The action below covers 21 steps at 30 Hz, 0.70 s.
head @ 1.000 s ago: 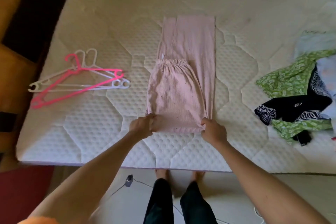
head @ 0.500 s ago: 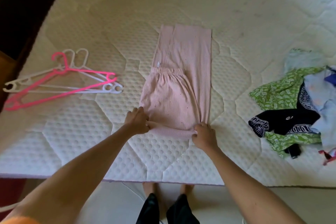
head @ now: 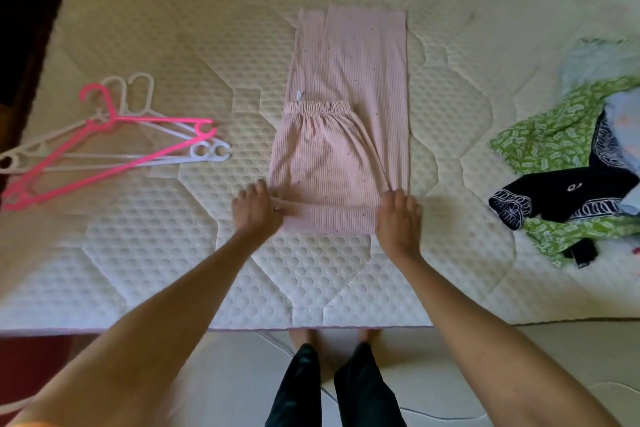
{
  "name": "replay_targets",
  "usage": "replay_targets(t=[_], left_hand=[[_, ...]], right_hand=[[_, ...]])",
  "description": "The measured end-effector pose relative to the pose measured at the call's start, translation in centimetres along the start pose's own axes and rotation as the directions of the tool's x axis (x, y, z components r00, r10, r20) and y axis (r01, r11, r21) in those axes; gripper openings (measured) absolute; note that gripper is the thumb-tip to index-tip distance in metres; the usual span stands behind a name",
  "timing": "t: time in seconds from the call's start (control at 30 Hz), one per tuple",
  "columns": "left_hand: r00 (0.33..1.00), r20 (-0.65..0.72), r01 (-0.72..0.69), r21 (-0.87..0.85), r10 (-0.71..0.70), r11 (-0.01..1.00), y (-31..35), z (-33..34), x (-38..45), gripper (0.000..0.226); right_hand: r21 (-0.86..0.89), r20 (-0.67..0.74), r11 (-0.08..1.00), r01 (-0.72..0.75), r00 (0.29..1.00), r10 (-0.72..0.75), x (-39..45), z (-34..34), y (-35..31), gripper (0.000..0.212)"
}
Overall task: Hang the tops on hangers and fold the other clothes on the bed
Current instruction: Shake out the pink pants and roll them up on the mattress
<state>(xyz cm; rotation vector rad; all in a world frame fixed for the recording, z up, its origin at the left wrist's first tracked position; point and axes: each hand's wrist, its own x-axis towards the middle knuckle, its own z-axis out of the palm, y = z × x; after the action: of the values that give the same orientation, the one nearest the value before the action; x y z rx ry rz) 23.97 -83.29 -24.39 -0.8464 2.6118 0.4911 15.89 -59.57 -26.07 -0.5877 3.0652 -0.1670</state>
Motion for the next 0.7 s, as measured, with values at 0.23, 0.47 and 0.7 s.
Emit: replay_targets(t=[0.23,0.47,0.7], left_hand=[[0.714,0.194,-0.699,0.263,0.673,0.666,1.8,1.8,-0.1,0.054],[0.855,0.14,-0.516,0.344,0.5,0.785,4.0,1.0,1.7,0.029],[0.897,0.285,-0.352,-0.002,0.337,0.936,4.0,0.6,4.0,0.032]], right_hand=[[-0.047,0.221,0.933,0.358,0.914,-0.34,-0.7,1.2,-1.0,0.038],[-0.09,0.251,0.954,0.287,0.933,-0.257,1.2,0.0,-2.8,0.013],[-0.007,0.384,0.975,0.222,0.901,-0.203,4.6,-1.3,-3.2,0.024]])
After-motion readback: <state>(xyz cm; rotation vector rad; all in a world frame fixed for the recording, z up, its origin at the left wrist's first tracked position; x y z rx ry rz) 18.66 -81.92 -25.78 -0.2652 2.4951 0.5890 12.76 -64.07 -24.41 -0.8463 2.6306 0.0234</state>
